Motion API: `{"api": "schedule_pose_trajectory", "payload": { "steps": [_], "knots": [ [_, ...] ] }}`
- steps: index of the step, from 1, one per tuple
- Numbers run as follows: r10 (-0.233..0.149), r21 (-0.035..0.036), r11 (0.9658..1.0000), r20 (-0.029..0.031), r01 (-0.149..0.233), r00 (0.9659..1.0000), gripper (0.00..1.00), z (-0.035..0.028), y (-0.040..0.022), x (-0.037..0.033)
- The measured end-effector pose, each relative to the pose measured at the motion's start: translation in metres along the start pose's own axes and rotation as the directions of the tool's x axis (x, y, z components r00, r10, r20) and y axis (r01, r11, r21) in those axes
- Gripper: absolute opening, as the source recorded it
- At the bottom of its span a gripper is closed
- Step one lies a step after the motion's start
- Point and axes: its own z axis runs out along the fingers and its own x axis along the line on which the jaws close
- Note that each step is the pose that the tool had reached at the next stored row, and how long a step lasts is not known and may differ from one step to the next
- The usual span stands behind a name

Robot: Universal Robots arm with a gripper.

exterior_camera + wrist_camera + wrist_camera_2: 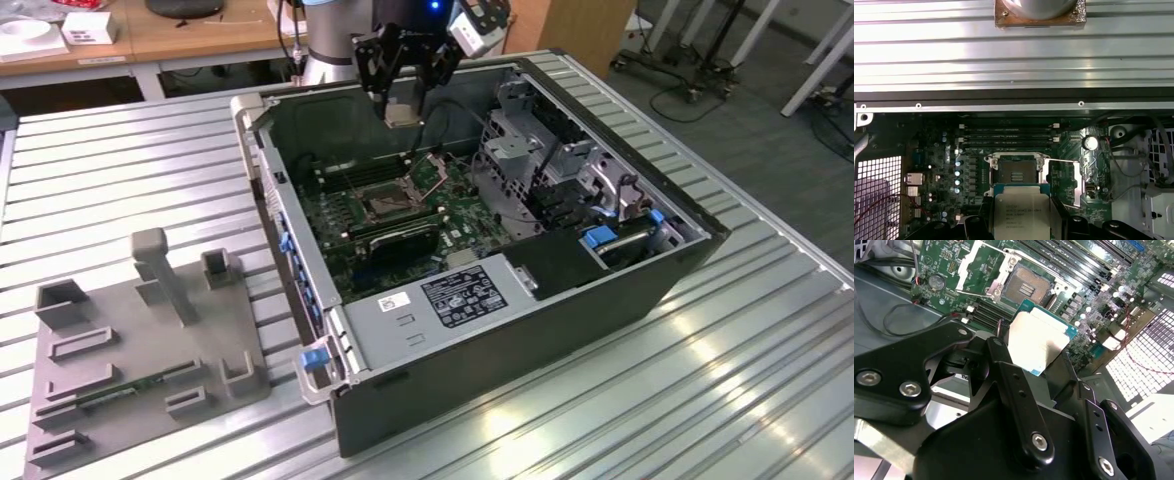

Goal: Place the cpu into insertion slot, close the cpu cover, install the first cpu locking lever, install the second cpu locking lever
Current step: 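Place the cpu into insertion slot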

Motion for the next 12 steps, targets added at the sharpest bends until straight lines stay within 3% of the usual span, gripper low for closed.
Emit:
{"api": "schedule_pose_trajectory", "payload": {
  "steps": [3,12],
  "knots": [
    [0.000,0.0001,1.0000,-0.0024,0.000,1.0000,0.54,0.0000,0.0000,0.0000],
    [0.000,-0.0004,1.0000,-0.0022,0.000,1.0000,0.54,0.0009,-0.0001,-0.0001]
  ]
}}
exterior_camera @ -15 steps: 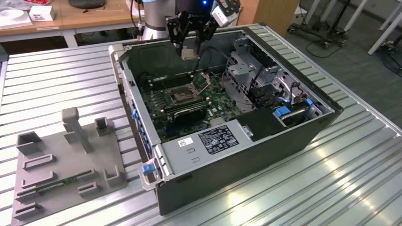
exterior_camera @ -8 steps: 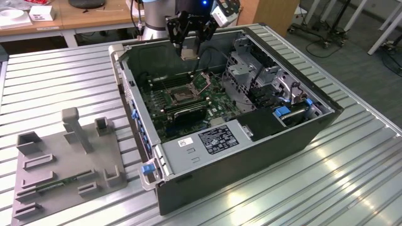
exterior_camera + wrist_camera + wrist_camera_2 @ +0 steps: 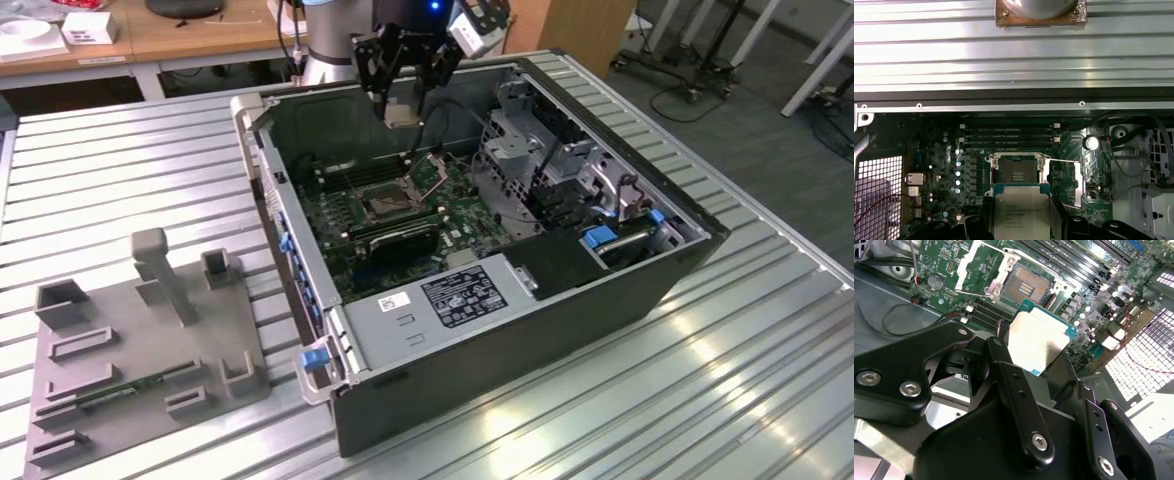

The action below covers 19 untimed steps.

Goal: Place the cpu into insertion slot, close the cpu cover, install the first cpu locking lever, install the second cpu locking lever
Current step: 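Place the cpu into insertion slot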

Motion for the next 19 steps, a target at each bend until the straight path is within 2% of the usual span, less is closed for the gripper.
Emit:
{"api": "schedule_pose_trajectory", "payload": {
  "steps": [6,12,19],
  "knots": [
    [0.000,0.0009,1.0000,0.0014,0.000,1.0000,0.54,0.0063,-0.0006,-0.0004],
    [-0.002,0.0006,1.0000,0.0137,0.002,0.9999,0.54,0.0131,-0.0012,-0.0007],
    [-0.003,0.0007,1.0000,0.0221,0.003,0.9998,0.54,0.0215,-0.0024,-0.0012]
  ]
}}
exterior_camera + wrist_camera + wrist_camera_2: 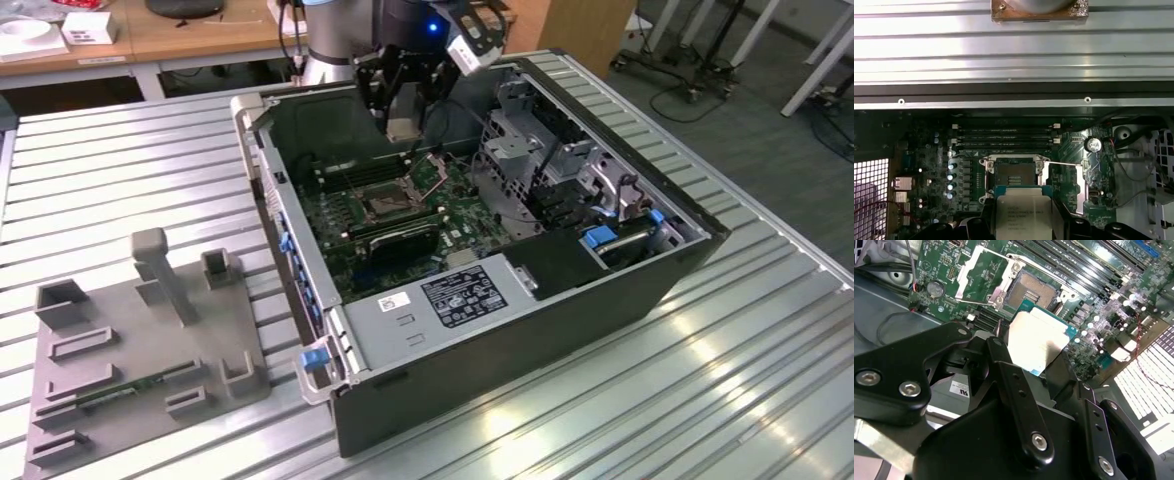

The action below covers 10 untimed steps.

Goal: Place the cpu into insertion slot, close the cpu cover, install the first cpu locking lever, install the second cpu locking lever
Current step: 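Place the cpu into insertion slot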

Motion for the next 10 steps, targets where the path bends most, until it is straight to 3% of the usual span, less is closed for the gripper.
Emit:
{"api": "schedule_pose_trajectory", "payload": {
  "steps": [10],
  "knots": [
    [-0.005,0.0007,1.0000,0.0176,0.005,0.9998,0.54,0.0105,-0.0010,-0.0004]
  ]
}}
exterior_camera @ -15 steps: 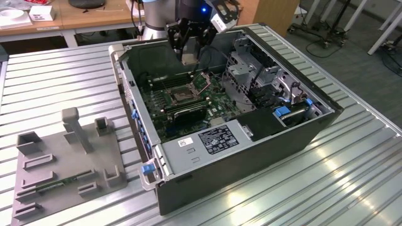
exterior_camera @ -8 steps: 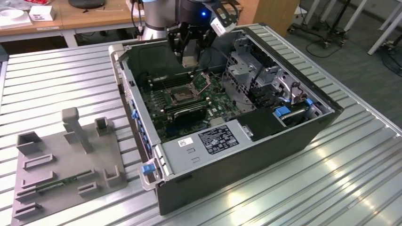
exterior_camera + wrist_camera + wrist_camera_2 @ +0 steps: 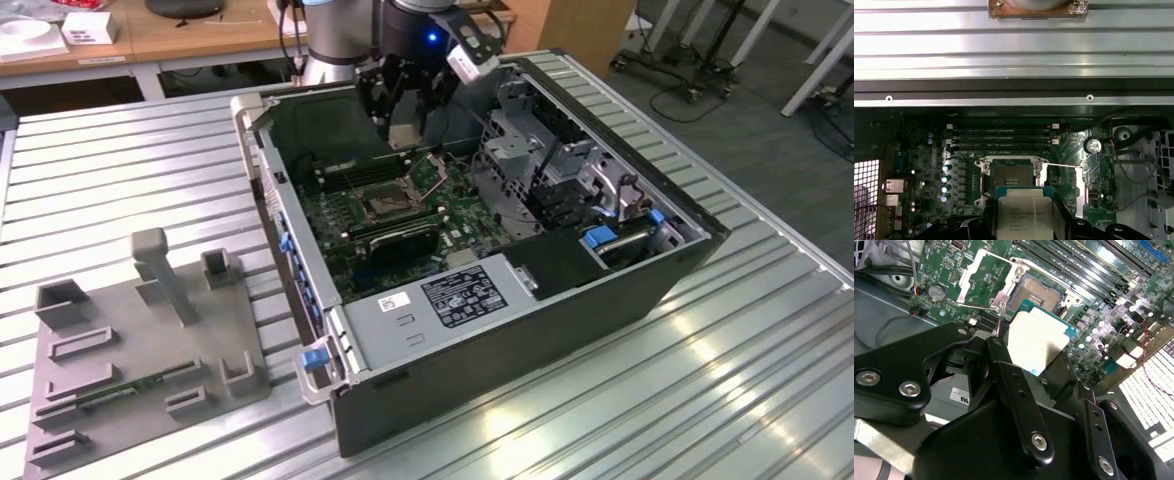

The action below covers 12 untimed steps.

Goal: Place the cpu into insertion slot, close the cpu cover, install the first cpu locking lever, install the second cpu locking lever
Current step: 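Place the cpu into insertion slot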

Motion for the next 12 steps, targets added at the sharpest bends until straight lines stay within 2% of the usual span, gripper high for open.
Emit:
{"api": "schedule_pose_trajectory", "payload": {
  "steps": [6,12],
  "knots": [
    [-0.002,0.0000,1.0000,0.0053,0.002,1.0000,0.54,0.0084,-0.0008,0.0029],
    [-0.008,-0.0001,1.0000,0.0170,0.008,0.9998,0.54,0.0155,-0.0016,0.0116]
  ]
}}
